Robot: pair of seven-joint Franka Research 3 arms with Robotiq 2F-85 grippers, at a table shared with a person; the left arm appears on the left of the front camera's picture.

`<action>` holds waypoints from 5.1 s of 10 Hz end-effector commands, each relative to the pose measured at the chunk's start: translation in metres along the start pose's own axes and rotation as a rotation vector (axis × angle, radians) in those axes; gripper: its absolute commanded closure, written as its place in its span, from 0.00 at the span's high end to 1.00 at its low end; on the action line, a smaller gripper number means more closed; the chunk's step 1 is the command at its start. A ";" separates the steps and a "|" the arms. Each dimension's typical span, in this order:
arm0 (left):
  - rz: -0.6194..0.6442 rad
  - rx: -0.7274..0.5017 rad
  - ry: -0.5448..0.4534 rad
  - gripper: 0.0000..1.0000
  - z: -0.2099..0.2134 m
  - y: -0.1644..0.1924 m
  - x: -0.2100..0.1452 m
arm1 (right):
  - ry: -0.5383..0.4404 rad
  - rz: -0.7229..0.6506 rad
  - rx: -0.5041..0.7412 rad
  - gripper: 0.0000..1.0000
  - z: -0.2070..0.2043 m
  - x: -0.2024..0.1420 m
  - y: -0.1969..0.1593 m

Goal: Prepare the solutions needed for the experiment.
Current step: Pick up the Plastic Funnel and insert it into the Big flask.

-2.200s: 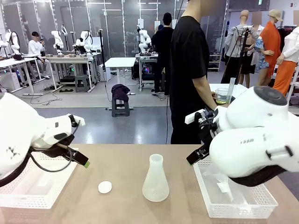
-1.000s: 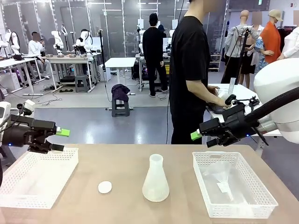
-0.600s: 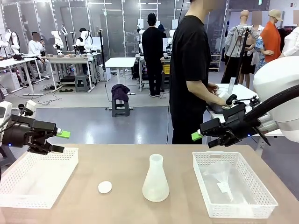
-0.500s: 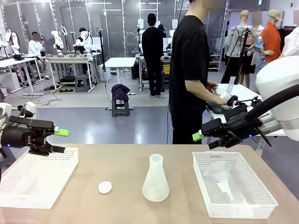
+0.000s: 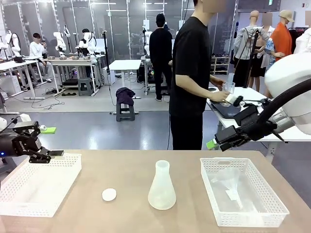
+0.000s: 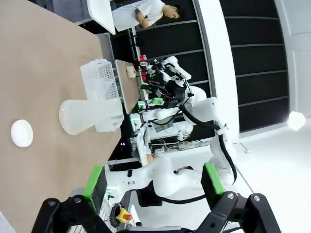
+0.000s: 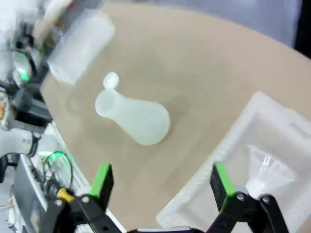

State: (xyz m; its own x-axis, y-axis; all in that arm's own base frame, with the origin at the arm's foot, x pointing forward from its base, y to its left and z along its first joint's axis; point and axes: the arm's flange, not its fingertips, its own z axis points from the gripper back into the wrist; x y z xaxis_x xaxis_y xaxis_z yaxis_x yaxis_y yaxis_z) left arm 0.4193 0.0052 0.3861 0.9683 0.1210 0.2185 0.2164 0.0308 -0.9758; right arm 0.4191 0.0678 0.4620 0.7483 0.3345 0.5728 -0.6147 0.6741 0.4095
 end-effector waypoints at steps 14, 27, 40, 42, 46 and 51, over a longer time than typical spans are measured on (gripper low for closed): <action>0.038 0.011 0.002 1.00 -0.001 0.015 -0.002 | 0.624 1.162 -0.404 1.00 -0.018 0.026 -0.042; 0.038 0.011 0.002 1.00 -0.001 0.015 -0.002 | 0.779 1.166 -0.116 1.00 -0.046 0.049 -0.077; 0.038 0.011 0.002 1.00 -0.001 0.015 -0.002 | 0.863 1.036 0.237 1.00 -0.104 0.048 -0.129; 0.038 0.011 0.002 1.00 -0.001 0.015 -0.002 | 0.899 1.037 0.272 1.00 -0.107 0.057 -0.131; 0.038 0.011 0.002 1.00 -0.001 0.015 -0.002 | 0.998 1.022 0.358 1.00 -0.121 0.062 -0.142; 0.038 0.011 0.002 1.00 -0.001 0.015 -0.002 | 1.029 0.999 0.385 1.00 -0.135 0.061 -0.152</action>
State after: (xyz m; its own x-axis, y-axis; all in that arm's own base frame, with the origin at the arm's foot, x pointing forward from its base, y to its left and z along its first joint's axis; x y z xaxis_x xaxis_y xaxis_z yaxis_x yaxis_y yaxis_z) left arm 0.4208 0.0046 0.3711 0.9768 0.1207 0.1768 0.1734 0.0382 -0.9841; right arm 0.5852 0.0768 0.3343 -0.2548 0.9649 0.0637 -0.8840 -0.2592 0.3890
